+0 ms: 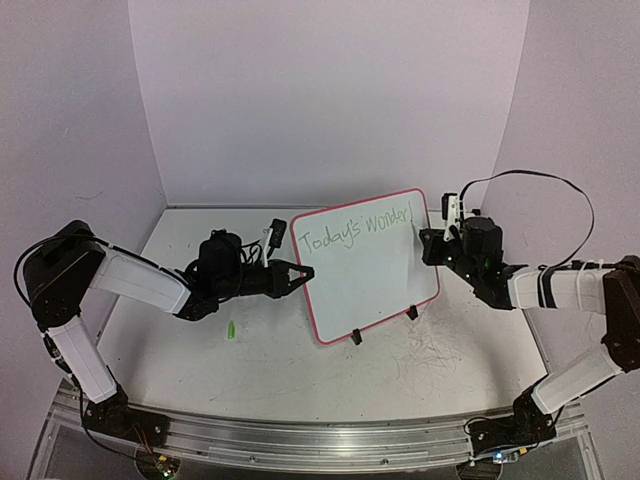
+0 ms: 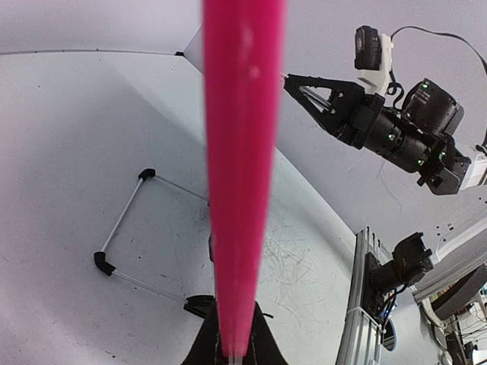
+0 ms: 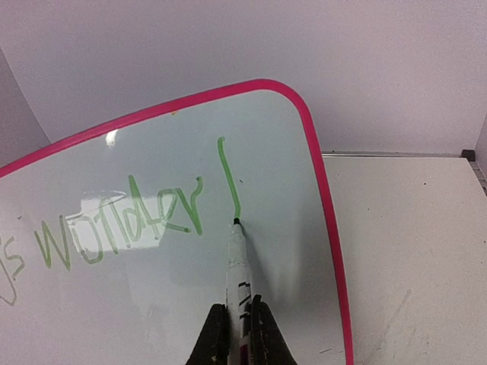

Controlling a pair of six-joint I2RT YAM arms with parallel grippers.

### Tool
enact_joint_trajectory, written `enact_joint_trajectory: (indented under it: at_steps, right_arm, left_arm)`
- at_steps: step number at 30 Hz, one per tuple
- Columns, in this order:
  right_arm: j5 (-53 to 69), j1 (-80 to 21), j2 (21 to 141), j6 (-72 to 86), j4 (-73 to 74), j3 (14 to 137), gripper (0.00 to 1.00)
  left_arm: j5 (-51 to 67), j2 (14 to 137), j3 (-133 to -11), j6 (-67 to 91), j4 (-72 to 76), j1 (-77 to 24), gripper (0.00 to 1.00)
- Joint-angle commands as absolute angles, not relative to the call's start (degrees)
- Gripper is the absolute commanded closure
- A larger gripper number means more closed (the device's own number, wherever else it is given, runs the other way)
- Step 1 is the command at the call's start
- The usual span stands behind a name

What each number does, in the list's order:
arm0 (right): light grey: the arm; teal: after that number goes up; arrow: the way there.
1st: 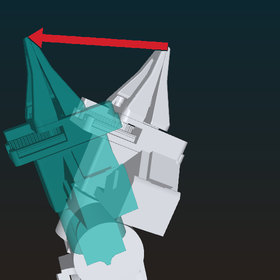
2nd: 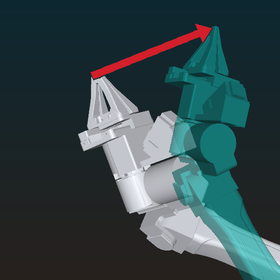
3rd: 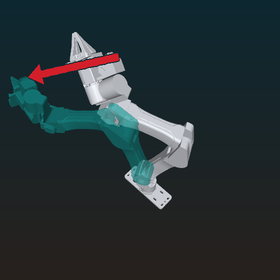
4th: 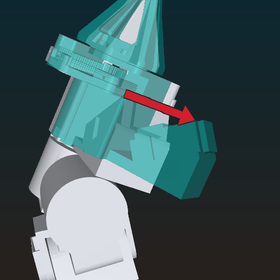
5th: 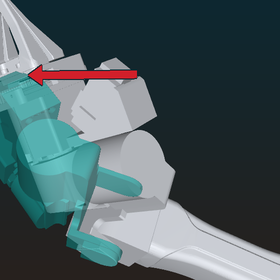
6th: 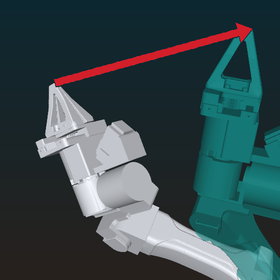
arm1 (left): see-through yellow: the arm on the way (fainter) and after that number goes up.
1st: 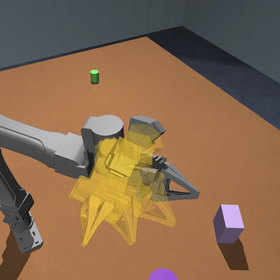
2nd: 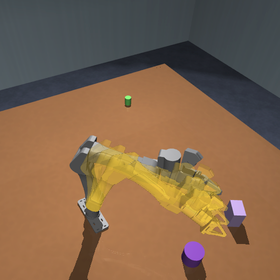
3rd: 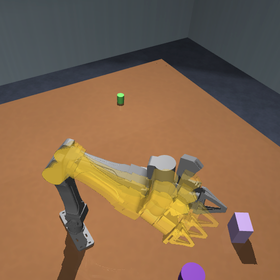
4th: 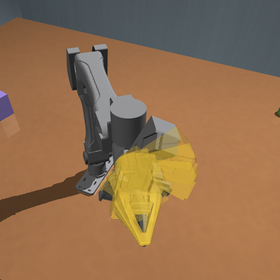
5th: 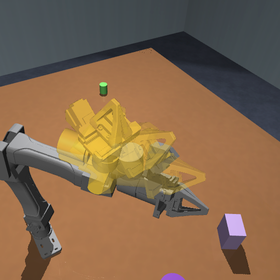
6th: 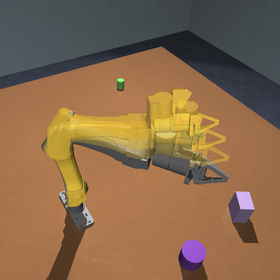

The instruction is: Write a sentence on the whiteboard

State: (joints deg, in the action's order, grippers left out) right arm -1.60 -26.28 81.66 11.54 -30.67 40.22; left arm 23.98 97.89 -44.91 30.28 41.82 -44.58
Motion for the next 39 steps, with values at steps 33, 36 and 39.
enact_joint_trajectory:
  at_steps: [33,36,39]
  right_arm:
    - [-5.4,-26.3,82.8,11.9,-29.3,46.4,1.00]
    - [-7.4,-26.3,83.6,12.3,-29.0,47.4,1.00]
    - [-7.7,-26.3,82.3,12.1,-29.0,47.3,1.00]
  left_arm:
    - [25.2,95.3,-44.9,29.2,41.8,-44.6,1.00]
    - [25.2,95.2,-45.0,29.2,41.8,-44.5,1.00]
    - [25.0,95.0,-44.8,29.2,41.8,-44.6,1.00]
